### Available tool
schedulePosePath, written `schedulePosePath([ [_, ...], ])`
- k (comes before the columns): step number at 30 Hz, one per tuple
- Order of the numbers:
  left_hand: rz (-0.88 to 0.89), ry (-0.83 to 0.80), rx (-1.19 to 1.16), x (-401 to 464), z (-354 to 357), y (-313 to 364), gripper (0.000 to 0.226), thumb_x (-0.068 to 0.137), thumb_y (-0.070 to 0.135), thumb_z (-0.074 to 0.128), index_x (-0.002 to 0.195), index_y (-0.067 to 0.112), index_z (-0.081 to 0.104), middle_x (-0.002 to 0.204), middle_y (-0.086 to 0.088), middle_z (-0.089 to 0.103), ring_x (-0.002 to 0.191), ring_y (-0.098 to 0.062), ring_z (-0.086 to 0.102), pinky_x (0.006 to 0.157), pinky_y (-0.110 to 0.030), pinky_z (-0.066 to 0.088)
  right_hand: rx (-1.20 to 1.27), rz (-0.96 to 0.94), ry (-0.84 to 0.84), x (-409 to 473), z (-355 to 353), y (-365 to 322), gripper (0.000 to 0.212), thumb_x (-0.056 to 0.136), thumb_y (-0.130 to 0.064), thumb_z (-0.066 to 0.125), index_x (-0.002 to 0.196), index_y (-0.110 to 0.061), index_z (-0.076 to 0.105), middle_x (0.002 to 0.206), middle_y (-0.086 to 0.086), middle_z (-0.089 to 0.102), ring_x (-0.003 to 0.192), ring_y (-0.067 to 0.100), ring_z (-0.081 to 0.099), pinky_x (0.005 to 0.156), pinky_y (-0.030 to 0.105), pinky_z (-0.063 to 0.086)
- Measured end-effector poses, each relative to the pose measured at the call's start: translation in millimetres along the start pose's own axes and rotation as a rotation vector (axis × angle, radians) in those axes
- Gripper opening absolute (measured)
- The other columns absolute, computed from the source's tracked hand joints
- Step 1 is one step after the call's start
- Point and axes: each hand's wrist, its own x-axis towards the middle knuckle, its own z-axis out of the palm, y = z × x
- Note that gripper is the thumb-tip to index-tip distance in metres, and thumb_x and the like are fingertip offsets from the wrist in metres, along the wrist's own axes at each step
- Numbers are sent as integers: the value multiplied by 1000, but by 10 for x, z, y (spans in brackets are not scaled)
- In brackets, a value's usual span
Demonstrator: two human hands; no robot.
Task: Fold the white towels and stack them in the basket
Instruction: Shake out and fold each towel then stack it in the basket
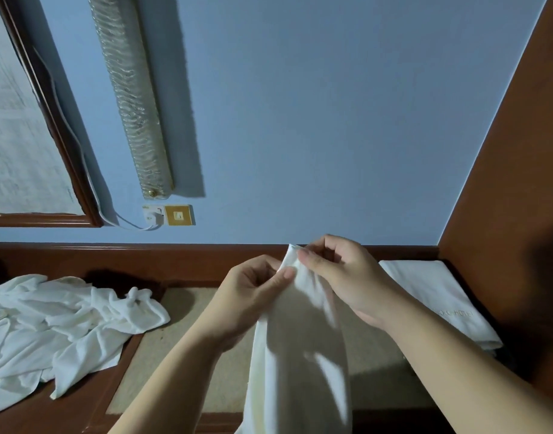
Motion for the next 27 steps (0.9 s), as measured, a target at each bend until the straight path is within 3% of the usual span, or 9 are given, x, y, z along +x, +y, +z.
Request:
schedulePosePath([
  [2,45,27,42,14,-15,102,28,93,27,78,93,-1,74,90,-24,74,80,-29,69,75,-43,54,-5,-17,-10,12,-49,-66,21,93,-37,78,100,-18,78,97,1,78,92,17,71,90,39,54],
  [4,86,57,111,4,-45,226,17,87,25,82,91,9,82,93,-17,79,86,-29,75,81,-44,59,-60,-40,-32,-10,-94,-148,20,91,-40,79,102,-23,80,101,-2,78,100,19,72,92,36,55],
  [7,134,74,274,-41,-77,362,13,84,32,85,90,21,85,89,-4,81,88,-25,78,82,-40,59,-159,-54,-114,-65,-95,-248,16,91,-39,80,97,-24,80,95,-8,79,92,12,72,83,25,53],
  [11,152,119,368,-135,-99,405,16,80,42,86,87,27,85,85,3,80,87,-22,77,77,-38,58,-320,-65,-80,-120,-9,-284,13,93,-41,78,90,-28,76,89,-9,76,86,13,71,82,33,55],
  [14,209,133,404,-216,-118,338,18,78,41,88,86,26,83,81,3,78,79,-20,74,70,-34,56,-352,-136,-49,-179,63,-308,14,96,-34,74,85,-27,73,80,-9,72,75,6,63,72,22,49],
  [17,281,194,320,-316,-172,188,25,75,32,91,85,18,74,71,-1,71,63,-16,63,58,-28,49,-327,-214,-67,-250,143,-318,11,97,-28,74,86,-28,72,83,-6,72,79,11,66,74,20,49],
  [21,295,232,132,-550,-258,-52,23,73,20,91,79,17,70,72,-11,70,63,-18,63,59,-28,50,-347,-296,-118,-348,216,-346,4,96,-24,75,92,-25,76,82,-14,71,78,7,65,73,15,47],
  [24,248,278,74,-722,-273,-162,26,73,22,92,75,16,67,71,-14,69,60,-22,61,59,-32,51,-351,-332,-135,-425,279,-357,9,96,-20,75,94,-28,76,80,-23,69,79,3,65,73,11,44],
  [27,233,216,109,-919,-274,-270,31,82,37,90,78,14,69,77,-15,70,66,-26,65,62,-42,52,-366,-369,-157,-514,351,-351,11,95,-20,75,96,-31,77,82,-25,70,83,4,66,73,10,43],
])
